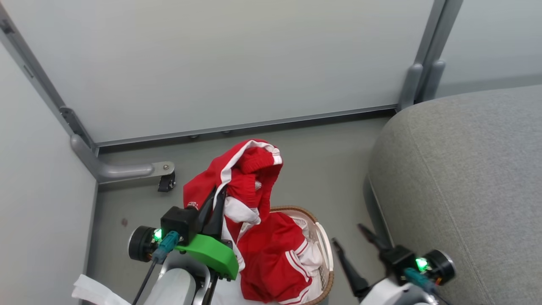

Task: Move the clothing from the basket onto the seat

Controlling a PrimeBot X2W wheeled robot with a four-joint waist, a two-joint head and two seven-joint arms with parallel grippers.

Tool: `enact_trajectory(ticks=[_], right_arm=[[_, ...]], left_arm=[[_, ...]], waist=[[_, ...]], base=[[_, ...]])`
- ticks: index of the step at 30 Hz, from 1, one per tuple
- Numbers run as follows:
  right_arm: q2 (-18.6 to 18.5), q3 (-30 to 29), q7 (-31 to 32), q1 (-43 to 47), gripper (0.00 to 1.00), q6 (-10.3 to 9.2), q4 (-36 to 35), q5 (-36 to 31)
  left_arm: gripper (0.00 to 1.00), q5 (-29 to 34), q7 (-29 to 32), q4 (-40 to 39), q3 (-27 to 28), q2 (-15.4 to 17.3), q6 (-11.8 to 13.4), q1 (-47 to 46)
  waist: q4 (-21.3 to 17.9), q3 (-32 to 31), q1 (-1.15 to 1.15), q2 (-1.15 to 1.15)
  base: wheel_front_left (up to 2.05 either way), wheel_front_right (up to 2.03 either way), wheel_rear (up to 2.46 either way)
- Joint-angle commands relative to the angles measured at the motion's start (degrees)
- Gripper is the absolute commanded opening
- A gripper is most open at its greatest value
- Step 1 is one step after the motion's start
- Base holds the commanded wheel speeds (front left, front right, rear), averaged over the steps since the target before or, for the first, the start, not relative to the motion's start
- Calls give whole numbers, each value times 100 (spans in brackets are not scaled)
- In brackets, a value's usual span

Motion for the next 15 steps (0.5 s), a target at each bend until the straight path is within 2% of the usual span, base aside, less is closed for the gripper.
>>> enact_trajectory(ticks=[1, 11, 15], right_arm=[[-121, 297, -28, -218, 100, -5, 112, -24], [-180, 2191, -28, -1608, 100, -5, 949, 478], [-99, 2421, -28, -2031, 100, -5, 1328, 449]], left_arm=[[0, -39, -5, -51, -68, 12, 14, -46], [0, -273, -5, -137, -598, 13, 49, -265], [0, -347, -5, -172, -835, 12, 77, -348]], waist=[[120, 37, 1, 0], [531, 180, 1, 0], [707, 249, 1, 0]], base=[[0, 0, 0], [0, 0, 0], [0, 0, 0]])
